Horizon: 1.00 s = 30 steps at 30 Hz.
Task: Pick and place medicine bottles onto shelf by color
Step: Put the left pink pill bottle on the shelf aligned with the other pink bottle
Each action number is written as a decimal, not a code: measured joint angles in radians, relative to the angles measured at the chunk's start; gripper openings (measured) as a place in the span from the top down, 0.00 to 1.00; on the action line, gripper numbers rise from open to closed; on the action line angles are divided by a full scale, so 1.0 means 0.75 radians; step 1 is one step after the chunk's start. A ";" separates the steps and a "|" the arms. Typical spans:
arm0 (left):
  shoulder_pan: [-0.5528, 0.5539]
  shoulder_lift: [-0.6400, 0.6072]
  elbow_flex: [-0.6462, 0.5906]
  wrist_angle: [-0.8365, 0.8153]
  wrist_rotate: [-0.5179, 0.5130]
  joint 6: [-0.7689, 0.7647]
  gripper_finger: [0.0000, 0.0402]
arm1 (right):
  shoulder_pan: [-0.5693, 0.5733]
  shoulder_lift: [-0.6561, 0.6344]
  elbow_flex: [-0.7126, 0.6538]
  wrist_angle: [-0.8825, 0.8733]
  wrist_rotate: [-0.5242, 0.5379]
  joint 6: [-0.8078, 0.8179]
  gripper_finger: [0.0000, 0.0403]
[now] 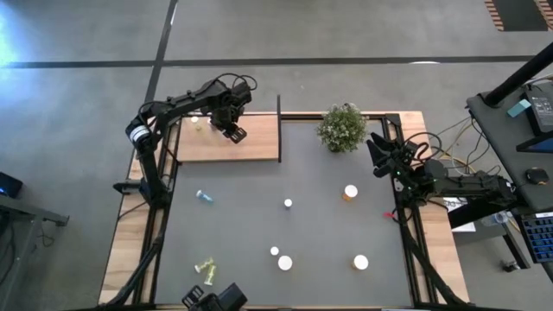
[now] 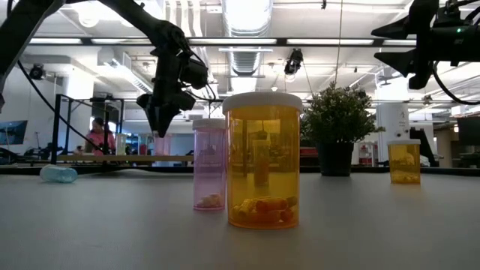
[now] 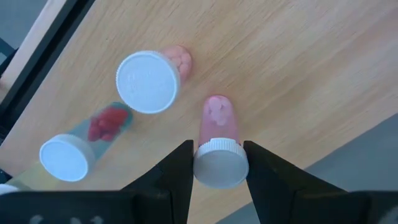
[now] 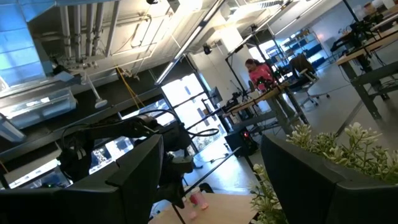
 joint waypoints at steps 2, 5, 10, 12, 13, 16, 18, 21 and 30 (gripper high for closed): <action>0.000 0.000 0.000 0.000 0.011 -0.004 0.71 | 0.000 0.000 0.000 0.000 -0.001 0.000 0.35; 0.000 0.000 -0.004 0.000 0.017 -0.008 0.71 | 0.000 0.000 0.000 0.000 -0.001 0.000 0.35; 0.000 0.000 -0.006 0.003 0.016 -0.008 0.71 | 0.000 0.000 0.000 0.000 0.000 0.000 0.35; 0.000 0.000 -0.006 0.004 0.016 -0.008 0.71 | 0.000 0.000 0.000 0.000 0.000 0.000 0.35; 0.000 0.000 -0.007 0.004 0.016 -0.008 0.71 | 0.000 0.000 0.000 0.001 0.000 0.000 0.35; 0.000 -0.001 -0.007 0.007 0.016 -0.010 0.70 | 0.000 0.000 0.000 0.000 0.000 0.000 0.35; 0.000 -0.001 -0.007 0.010 0.016 -0.015 0.70 | 0.000 0.000 0.000 0.001 0.000 0.000 0.35; 0.000 -0.001 -0.007 0.013 0.016 -0.042 0.70 | 0.000 0.000 0.000 0.000 0.000 0.000 0.35; 0.000 -0.001 -0.008 0.040 0.022 -0.046 0.66 | 0.000 0.000 0.000 0.000 0.000 0.000 0.35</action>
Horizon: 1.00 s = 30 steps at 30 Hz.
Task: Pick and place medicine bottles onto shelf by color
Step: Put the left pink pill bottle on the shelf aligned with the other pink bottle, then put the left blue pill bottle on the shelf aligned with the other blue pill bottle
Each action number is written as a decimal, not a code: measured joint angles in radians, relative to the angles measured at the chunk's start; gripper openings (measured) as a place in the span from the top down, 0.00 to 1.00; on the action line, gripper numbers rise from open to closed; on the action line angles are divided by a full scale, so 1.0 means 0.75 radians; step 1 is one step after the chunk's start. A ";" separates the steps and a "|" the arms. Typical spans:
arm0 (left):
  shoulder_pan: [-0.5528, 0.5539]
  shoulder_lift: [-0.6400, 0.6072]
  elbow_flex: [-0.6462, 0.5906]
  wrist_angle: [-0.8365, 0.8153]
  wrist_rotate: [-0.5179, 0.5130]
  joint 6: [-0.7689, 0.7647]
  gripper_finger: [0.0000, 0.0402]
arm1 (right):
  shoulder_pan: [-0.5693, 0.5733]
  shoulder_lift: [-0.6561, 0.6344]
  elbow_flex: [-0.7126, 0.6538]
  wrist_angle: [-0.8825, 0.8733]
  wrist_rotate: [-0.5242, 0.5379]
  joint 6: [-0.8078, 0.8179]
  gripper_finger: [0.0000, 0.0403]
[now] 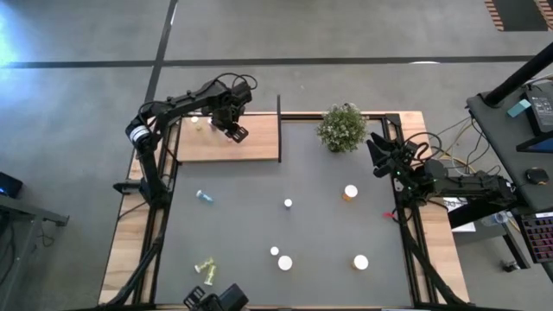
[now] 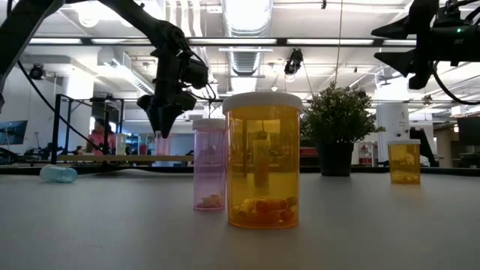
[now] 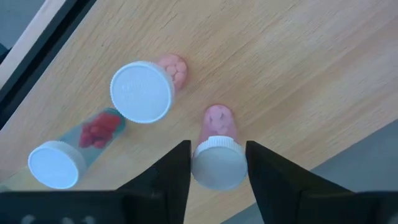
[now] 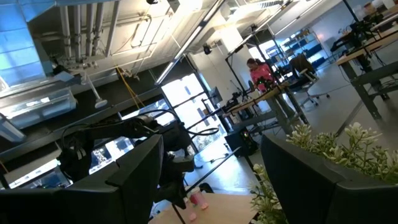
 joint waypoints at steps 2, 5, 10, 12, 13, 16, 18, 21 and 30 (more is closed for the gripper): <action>0.000 0.000 0.000 0.000 0.001 0.000 0.62 | 0.000 0.000 0.000 0.000 0.000 0.000 0.35; 0.000 0.000 0.000 0.005 0.001 0.001 0.58 | 0.000 0.000 0.000 0.000 0.000 0.000 0.35; -0.001 -0.001 0.018 0.008 0.002 0.001 0.54 | 0.000 0.000 0.000 0.000 0.000 0.000 0.35; -0.001 -0.005 0.029 0.006 0.002 0.001 0.53 | 0.000 0.000 0.000 0.000 0.000 0.000 0.35; -0.001 -0.010 0.035 0.006 0.002 0.001 0.52 | 0.000 0.000 0.000 0.000 0.000 0.000 0.35; -0.001 -0.048 0.039 0.005 0.002 0.008 0.50 | 0.000 0.000 0.000 0.000 0.000 0.000 0.35; -0.001 -0.084 0.040 -0.001 0.003 0.011 0.50 | 0.000 0.000 0.000 0.000 0.000 0.000 0.35; -0.003 -0.166 0.038 -0.019 0.004 0.002 0.50 | 0.000 0.000 0.000 0.000 0.000 0.000 0.35; -0.105 -0.450 -0.010 -0.145 0.005 -0.467 0.50 | 0.000 0.000 0.000 0.000 0.000 0.000 0.35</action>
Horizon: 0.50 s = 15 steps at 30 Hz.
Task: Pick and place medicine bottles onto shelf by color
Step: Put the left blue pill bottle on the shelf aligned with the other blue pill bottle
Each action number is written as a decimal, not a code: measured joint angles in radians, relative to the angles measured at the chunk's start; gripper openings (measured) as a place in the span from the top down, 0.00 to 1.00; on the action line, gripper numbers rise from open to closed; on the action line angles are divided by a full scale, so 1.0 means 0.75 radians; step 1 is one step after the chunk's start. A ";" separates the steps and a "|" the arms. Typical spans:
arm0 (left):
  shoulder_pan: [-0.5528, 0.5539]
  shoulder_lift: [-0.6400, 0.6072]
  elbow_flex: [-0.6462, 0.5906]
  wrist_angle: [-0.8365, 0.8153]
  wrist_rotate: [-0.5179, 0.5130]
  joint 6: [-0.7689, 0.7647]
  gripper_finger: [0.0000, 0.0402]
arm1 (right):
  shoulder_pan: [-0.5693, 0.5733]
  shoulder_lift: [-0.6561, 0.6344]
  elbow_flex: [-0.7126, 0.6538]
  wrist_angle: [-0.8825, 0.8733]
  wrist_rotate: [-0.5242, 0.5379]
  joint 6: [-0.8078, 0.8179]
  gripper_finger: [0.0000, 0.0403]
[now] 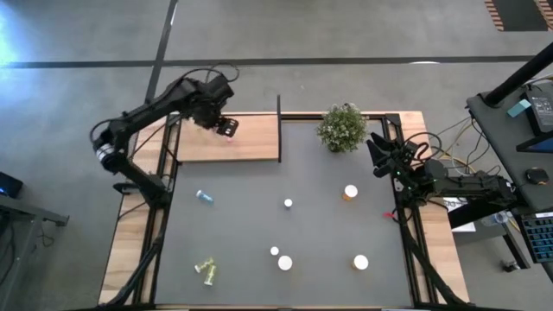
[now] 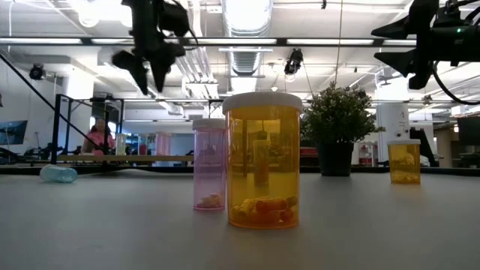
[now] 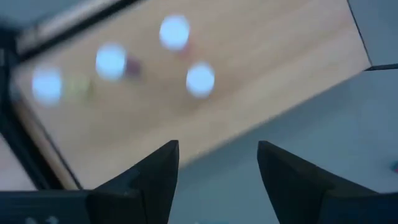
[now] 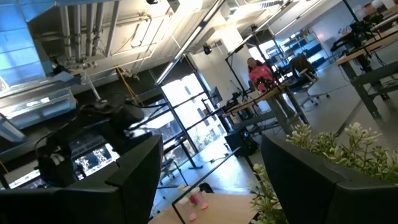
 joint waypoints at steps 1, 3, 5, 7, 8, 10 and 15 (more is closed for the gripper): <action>-0.021 -0.023 -0.010 -0.029 0.000 -0.083 0.50 | 0.000 0.000 0.000 0.000 0.000 0.000 0.35; -0.068 -0.062 -0.027 -0.103 0.000 -0.239 0.50 | 0.000 0.000 0.000 0.000 0.000 0.000 0.35; -0.124 -0.099 -0.048 -0.171 -0.007 -0.387 0.50 | 0.000 0.000 0.000 0.000 0.000 0.000 0.35; -0.185 -0.132 -0.082 -0.227 -0.010 -0.539 0.50 | 0.000 0.000 0.000 0.000 0.000 0.000 0.35; -0.215 -0.144 -0.102 -0.251 -0.010 -0.616 0.50 | 0.000 0.000 0.000 0.000 0.000 0.000 0.35; -0.286 -0.165 -0.150 -0.291 -0.011 -0.771 0.50 | 0.000 0.000 0.000 0.000 0.000 0.000 0.35; -0.447 -0.214 -0.311 -0.301 0.071 -1.136 0.50 | 0.000 0.000 0.000 0.000 0.000 0.000 0.35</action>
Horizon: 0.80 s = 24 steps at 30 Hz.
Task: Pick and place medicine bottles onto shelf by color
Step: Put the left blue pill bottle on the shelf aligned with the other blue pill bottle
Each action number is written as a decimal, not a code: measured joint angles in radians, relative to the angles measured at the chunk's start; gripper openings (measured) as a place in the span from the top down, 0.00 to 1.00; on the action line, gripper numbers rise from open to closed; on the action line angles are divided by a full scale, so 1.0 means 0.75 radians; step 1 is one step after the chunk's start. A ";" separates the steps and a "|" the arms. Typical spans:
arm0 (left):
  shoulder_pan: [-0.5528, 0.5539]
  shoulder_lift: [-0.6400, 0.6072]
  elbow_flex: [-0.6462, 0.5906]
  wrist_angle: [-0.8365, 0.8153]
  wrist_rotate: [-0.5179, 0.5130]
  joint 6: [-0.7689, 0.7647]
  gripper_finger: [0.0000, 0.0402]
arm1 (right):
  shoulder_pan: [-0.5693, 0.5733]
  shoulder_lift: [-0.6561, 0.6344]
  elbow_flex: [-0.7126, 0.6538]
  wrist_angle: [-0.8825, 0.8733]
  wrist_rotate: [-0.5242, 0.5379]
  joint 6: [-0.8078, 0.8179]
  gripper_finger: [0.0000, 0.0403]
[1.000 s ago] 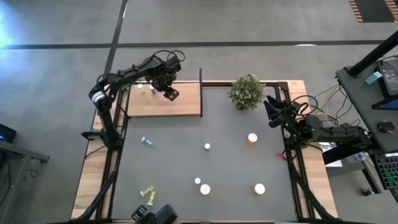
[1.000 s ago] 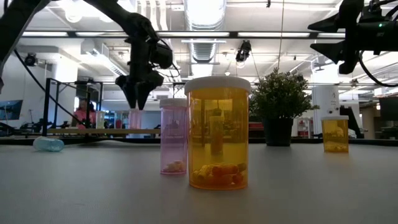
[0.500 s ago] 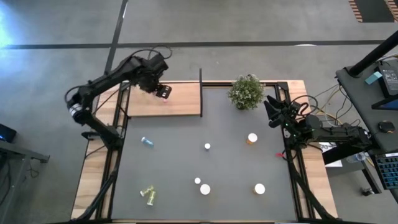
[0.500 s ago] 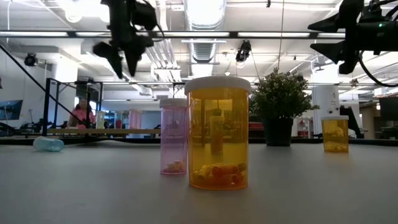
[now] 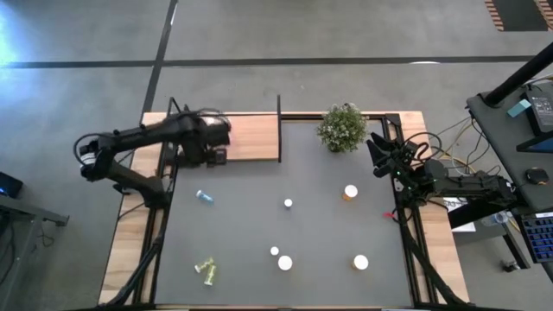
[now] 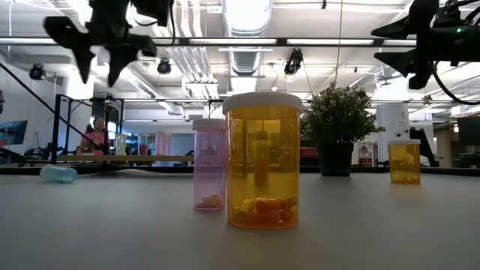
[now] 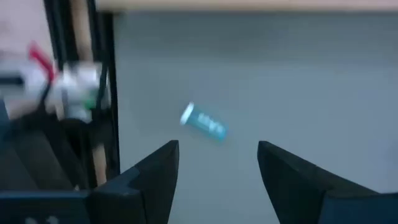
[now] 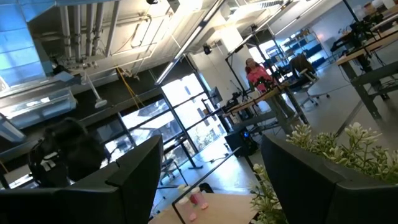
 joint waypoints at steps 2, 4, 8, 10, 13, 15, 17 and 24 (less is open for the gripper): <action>-0.059 -0.002 -0.066 0.020 0.061 -0.130 0.50 | 0.000 0.000 0.000 0.000 0.000 0.000 0.35; -0.109 -0.003 -0.125 0.061 0.101 -0.248 0.50 | 0.000 0.000 0.000 0.000 0.000 0.000 0.35; -0.194 -0.003 -0.239 0.159 0.131 -0.491 0.50 | 0.000 0.000 0.000 0.000 0.000 0.000 0.35; -0.228 -0.003 -0.301 0.224 0.131 -0.603 0.50 | 0.000 0.000 0.000 0.000 0.000 0.000 0.35; -0.263 -0.003 -0.404 0.353 0.135 -0.760 0.50 | 0.000 0.000 0.000 0.000 0.000 0.000 0.35; -0.280 -0.003 -0.468 0.445 0.149 -0.862 0.50 | 0.000 0.000 0.000 0.000 0.000 0.000 0.35; -0.293 -0.003 -0.532 0.537 0.168 -0.947 0.50 | 0.000 0.000 0.000 0.000 0.000 0.000 0.35; -0.314 -0.005 -0.687 0.661 0.171 -1.119 0.50 | 0.000 0.000 0.000 0.000 0.000 0.000 0.35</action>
